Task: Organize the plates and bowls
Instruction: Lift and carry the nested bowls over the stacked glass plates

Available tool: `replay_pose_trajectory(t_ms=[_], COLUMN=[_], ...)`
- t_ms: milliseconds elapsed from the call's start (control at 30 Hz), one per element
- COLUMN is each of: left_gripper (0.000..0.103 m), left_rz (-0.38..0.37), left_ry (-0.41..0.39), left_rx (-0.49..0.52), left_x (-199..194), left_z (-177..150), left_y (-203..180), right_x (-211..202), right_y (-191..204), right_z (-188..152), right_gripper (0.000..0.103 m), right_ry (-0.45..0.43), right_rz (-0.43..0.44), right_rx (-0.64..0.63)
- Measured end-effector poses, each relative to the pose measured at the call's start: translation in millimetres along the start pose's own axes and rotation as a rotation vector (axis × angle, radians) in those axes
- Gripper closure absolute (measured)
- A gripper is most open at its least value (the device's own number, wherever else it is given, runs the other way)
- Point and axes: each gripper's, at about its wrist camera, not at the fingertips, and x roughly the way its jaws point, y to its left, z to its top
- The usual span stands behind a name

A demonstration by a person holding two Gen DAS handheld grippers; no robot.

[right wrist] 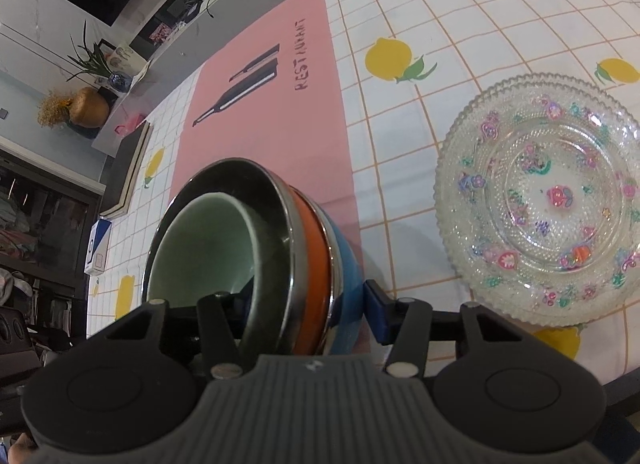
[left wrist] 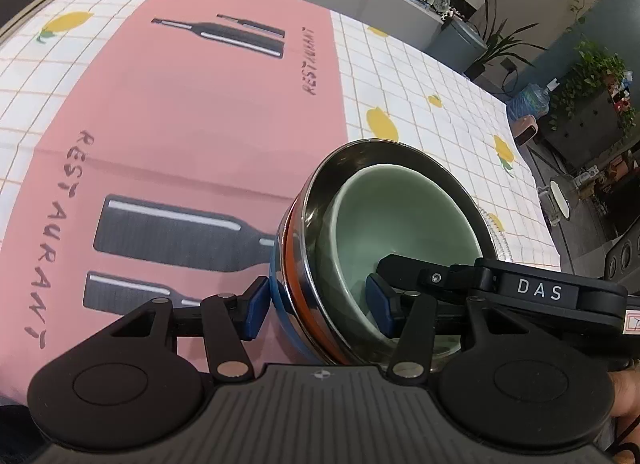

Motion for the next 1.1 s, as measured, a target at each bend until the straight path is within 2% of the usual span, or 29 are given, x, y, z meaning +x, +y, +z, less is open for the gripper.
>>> replay_pose_trajectory(t_ms=[433, 833, 1100], left_gripper=[0.044, 0.044, 0.045], left_rz=[-0.026, -0.076, -0.110], left_ry=[-0.031, -0.028, 0.002], left_rx=[0.081, 0.160, 0.178], left_x=[-4.4, 21.3, 45.0], left_z=[21.0, 35.7, 35.2], left_y=[-45.3, -103.2, -123.4], right_x=[-42.7, -84.9, -98.0], right_y=[-8.8, -48.0, -74.2], right_z=[18.4, 37.2, 40.8], right_gripper=[0.052, 0.052, 0.052], right_ry=[-0.104, -0.187, -0.205], right_rz=[0.002, -0.030, -0.070], right_rx=[0.017, 0.072, 0.113])
